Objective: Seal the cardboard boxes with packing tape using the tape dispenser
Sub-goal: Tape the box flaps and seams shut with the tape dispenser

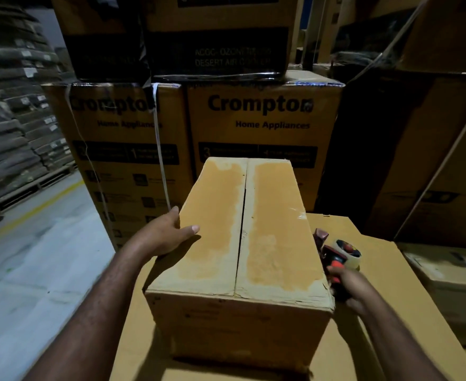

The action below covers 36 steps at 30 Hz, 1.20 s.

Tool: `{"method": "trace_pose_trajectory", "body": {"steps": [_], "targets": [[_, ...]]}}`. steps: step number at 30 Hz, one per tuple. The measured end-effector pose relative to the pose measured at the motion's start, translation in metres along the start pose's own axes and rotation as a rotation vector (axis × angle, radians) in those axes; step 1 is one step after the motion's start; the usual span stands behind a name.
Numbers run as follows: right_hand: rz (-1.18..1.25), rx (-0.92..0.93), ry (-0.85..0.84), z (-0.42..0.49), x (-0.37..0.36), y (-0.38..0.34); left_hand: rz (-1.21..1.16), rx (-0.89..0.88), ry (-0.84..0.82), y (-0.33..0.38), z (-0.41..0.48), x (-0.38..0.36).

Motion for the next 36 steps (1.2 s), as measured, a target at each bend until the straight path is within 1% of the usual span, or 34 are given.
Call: {"method": "trace_pose_trajectory", "body": {"steps": [2, 4, 6, 8, 9, 12, 13, 15, 17, 19, 20, 22, 24, 25, 27, 29, 33, 36], "targets": [[0.287, 0.014, -0.057, -0.013, 0.003, -0.017, -0.083, -0.035, -0.003, 0.005, 0.011, 0.007], [0.497, 0.067, -0.119, -0.033, 0.001, -0.040, -0.213, -0.035, -0.011, 0.008, 0.020, 0.010], [0.558, 0.157, -0.173, -0.055, -0.006, -0.070, -0.284, -0.049, -0.036, 0.011, 0.025, 0.005], [0.603, 0.265, -0.209, -0.073, -0.013, -0.098, -0.303, -0.081, -0.035, 0.010, 0.028, -0.004], [0.587, 0.318, -0.189, -0.078, -0.017, -0.108, -0.309, -0.092, -0.021, 0.009, 0.029, -0.007], [0.313, 0.432, -0.044, -0.092, -0.042, -0.128, -0.344, -0.111, -0.035, 0.004, 0.028, -0.015], [0.270, 0.436, -0.031, -0.093, -0.049, -0.130, -0.363, -0.109, -0.047, 0.000, 0.028, -0.018], [0.211, 0.390, -0.042, -0.096, -0.060, -0.131, -0.326, -0.085, -0.042, -0.004, 0.028, -0.021], [0.102, 0.354, -0.034, -0.101, -0.060, -0.130, -0.258, -0.069, -0.008, -0.005, 0.025, -0.026], [-0.013, 0.362, 0.006, -0.107, -0.053, -0.131, -0.236, -0.079, 0.001, -0.004, 0.018, -0.035], [-0.065, 0.372, 0.028, -0.110, -0.049, -0.131, -0.207, -0.091, -0.013, -0.001, 0.011, -0.039], [-0.162, 0.388, 0.084, -0.113, -0.045, -0.131, -0.070, -0.120, -0.033, 0.003, 0.001, -0.044], [-0.264, 0.407, 0.139, -0.112, -0.046, -0.128, 0.080, -0.133, 0.012, 0.008, 0.006, -0.037], [-0.294, 0.413, 0.150, -0.111, -0.047, -0.127, 0.113, -0.150, 0.042, 0.010, 0.013, -0.031], [-0.323, 0.420, 0.144, -0.109, -0.054, -0.132, 0.058, -0.157, 0.050, 0.014, 0.032, -0.020], [-0.324, 0.420, 0.129, -0.107, -0.062, -0.144, -0.086, -0.163, 0.080, 0.013, 0.053, -0.016], [-0.344, 0.429, 0.158, -0.088, -0.077, -0.170, -0.360, -0.207, 0.307, 0.006, 0.082, -0.025], [-0.261, 0.412, 0.194, -0.066, -0.089, -0.176, -0.503, -0.280, 0.490, 0.004, 0.088, -0.037]]}}
Point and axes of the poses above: each hand's wrist, its own z-axis towards the middle knuckle, its own x-axis out of the back of the hand, y = z × x, the point moved 2 cm from there along z, towards the middle knuckle, and after that the axes turned 5 degrees about -x, right-handed, at the moved point
